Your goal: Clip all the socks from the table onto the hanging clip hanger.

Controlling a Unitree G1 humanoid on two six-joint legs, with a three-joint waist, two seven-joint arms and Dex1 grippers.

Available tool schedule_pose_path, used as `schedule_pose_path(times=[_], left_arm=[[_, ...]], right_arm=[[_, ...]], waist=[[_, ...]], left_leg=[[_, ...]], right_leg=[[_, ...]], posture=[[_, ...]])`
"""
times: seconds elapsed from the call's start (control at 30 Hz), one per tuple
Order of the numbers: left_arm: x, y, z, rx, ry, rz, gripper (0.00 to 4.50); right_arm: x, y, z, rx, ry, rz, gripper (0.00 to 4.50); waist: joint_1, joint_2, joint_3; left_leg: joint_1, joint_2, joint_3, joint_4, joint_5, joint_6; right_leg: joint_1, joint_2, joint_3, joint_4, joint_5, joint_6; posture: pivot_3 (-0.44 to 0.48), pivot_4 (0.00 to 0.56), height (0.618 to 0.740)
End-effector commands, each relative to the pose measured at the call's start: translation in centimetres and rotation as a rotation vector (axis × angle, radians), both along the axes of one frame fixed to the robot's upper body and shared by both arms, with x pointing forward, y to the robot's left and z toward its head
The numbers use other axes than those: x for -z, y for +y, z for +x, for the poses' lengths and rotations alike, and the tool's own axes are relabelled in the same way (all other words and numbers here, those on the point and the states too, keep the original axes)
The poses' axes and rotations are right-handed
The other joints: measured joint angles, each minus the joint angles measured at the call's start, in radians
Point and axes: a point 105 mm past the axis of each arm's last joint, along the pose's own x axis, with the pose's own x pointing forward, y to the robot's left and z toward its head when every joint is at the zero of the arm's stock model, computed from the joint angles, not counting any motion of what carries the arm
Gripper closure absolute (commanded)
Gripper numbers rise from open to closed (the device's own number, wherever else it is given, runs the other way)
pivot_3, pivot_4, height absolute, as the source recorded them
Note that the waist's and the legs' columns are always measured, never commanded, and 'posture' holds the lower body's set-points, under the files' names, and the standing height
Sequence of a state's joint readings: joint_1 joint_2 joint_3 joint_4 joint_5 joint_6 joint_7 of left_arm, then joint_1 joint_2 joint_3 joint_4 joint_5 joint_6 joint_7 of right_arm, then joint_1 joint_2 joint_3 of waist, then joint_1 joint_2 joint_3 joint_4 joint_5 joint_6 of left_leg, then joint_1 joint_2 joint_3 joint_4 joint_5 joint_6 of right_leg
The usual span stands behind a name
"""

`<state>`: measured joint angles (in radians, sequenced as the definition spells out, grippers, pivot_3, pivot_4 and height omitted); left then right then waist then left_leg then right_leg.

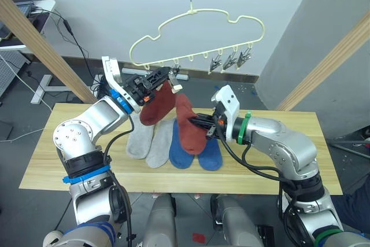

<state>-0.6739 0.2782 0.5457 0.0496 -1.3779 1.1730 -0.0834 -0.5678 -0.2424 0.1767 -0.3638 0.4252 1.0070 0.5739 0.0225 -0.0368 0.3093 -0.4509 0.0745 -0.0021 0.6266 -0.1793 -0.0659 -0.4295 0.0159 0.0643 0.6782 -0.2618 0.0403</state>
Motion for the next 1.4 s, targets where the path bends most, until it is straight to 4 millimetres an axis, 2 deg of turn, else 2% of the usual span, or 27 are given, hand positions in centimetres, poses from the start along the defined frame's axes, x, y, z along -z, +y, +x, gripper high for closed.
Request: schedule_pose_path(times=[0.03,0.23,0.6,0.83,1.2,1.4], left_arm=[[-0.3,-0.3,-0.6,0.019,-0.005,-0.002,4.50],[-0.3,-0.3,-1.0,0.024,-0.001,-0.006,4.50],[-0.6,0.8,-0.6,-0.021,0.007,-0.036,4.50],[-0.5,0.6,-0.5,-0.010,0.009,-0.040,4.50],[-0.6,0.2,-0.7,0.008,0.002,-0.037,4.50],[-0.8,0.3,-0.8,-0.014,-0.044,-0.006,4.50]], right_arm=[[-1.8,0.4,-0.1,-0.017,-0.012,0.066,4.48],[-3.4,0.5,0.1,-0.020,-0.007,0.117,4.48],[-3.8,-0.1,-1.6,-0.069,0.017,0.116,4.48],[-4.4,0.1,-1.4,-0.050,0.013,0.140,4.48],[-4.3,1.3,0.0,-0.016,0.008,0.164,4.48],[-5.0,2.0,0.5,-0.012,-0.017,0.184,4.48]], waist=[[0.002,0.000,0.000],[0.002,0.000,0.000],[0.003,0.000,0.000],[0.001,0.000,0.000],[0.002,0.001,0.000],[0.001,0.001,0.001]], left_leg=[[0.000,0.000,0.000,0.000,0.000,0.000],[0.000,0.000,0.000,-0.001,0.000,0.000],[-0.001,0.000,0.000,-0.002,0.000,0.000],[-0.001,0.000,0.000,-0.002,0.000,0.000],[-0.001,0.000,0.000,-0.003,0.000,0.000],[-0.002,0.000,0.001,-0.004,0.000,0.000]], right_leg=[[0.000,0.000,0.000,0.000,0.000,0.000],[0.000,0.000,-0.001,0.000,0.000,0.000],[-0.001,0.000,0.000,0.000,0.000,0.000],[-0.002,0.000,0.000,0.000,0.000,0.000],[-0.003,0.000,0.000,-0.001,0.000,0.000],[-0.004,0.000,0.000,-0.001,0.000,0.000]], posture=[[0.153,0.305,0.740],[0.161,0.310,0.740],[0.159,0.317,0.740],[0.155,0.317,0.740],[0.157,0.320,0.740],[0.160,0.324,0.740]])
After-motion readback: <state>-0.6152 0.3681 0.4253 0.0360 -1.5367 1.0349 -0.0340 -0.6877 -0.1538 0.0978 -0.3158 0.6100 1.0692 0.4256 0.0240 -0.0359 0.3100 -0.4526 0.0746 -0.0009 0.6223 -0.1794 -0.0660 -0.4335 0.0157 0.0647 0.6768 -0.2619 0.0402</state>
